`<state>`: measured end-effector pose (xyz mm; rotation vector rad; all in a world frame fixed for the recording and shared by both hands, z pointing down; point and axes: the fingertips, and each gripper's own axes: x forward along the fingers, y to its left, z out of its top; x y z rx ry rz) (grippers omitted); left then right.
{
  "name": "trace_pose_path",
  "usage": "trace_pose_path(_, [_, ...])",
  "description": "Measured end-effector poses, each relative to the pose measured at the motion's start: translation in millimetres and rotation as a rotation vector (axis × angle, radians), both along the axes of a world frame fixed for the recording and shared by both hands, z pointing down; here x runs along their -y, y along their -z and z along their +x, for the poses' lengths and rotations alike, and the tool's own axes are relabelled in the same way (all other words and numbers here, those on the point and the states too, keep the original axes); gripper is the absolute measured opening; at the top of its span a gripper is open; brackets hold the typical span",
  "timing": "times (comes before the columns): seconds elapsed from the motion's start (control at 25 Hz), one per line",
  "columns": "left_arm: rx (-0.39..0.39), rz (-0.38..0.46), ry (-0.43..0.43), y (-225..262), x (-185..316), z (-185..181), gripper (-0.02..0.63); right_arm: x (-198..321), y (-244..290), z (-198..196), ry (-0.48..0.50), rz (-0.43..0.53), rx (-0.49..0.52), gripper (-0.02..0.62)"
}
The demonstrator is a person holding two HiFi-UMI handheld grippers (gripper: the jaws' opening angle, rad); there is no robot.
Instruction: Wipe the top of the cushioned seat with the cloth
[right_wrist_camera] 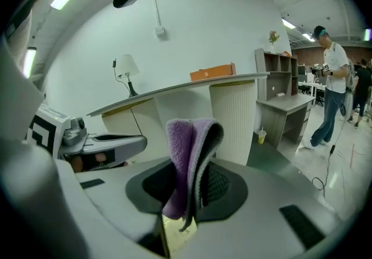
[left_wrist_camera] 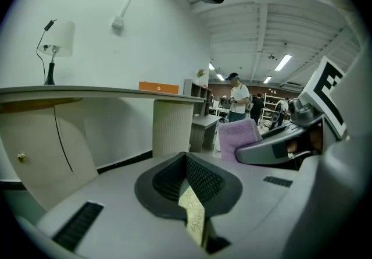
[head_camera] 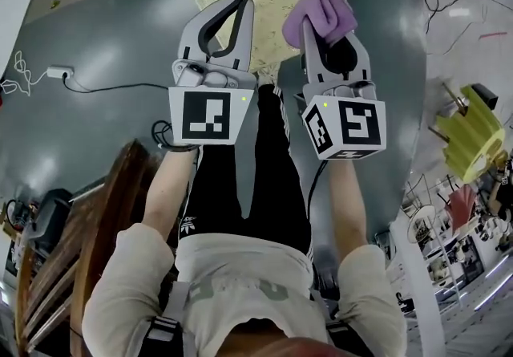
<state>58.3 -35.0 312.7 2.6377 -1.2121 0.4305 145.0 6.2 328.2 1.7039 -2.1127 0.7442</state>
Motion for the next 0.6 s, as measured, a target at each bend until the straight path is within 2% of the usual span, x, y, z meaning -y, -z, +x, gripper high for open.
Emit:
trace_pose_path(0.2, [-0.049, -0.055, 0.036, -19, -8, -6, 0.006, -6, -19, -6, 0.023, -0.015, -0.006, 0.094])
trace_pose_path(0.4, [-0.046, -0.057, 0.076, -25, -1, -21, 0.006, -5, -29, -19, 0.052, -0.026, -0.004, 0.094])
trace_pose_path(0.6, [-0.056, -0.028, 0.152, -17, 8, -37, 0.006, 3, -32, -40, 0.168, -0.05, 0.015, 0.094])
